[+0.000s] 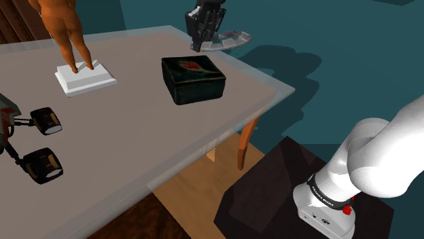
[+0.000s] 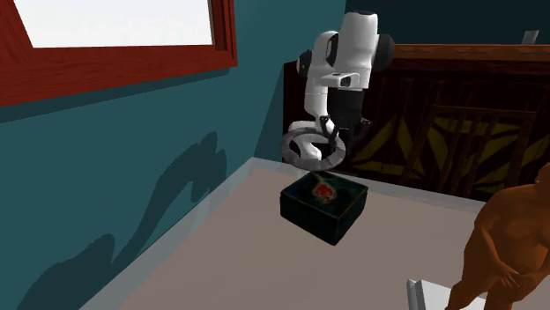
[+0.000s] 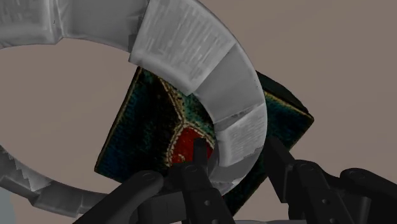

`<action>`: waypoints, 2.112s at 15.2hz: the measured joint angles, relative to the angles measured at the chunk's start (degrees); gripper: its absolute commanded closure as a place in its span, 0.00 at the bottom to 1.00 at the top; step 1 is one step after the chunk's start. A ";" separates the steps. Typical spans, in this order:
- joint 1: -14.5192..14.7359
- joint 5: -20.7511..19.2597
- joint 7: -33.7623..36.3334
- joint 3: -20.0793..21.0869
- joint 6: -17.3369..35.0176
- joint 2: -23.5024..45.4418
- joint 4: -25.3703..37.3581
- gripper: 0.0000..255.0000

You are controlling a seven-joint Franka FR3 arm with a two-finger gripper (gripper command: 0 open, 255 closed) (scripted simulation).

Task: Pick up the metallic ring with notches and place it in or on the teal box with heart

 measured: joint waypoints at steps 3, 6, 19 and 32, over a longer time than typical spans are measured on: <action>0.92 -1.44 2.86 1.78 -0.66 6.29 6.69 1.00; 1.80 -2.81 4.88 2.86 -1.12 11.33 11.91 1.00; 1.75 -2.84 5.57 2.82 8.58 10.84 1.74 1.00; 1.77 -2.86 5.65 2.84 9.10 10.83 1.25 0.00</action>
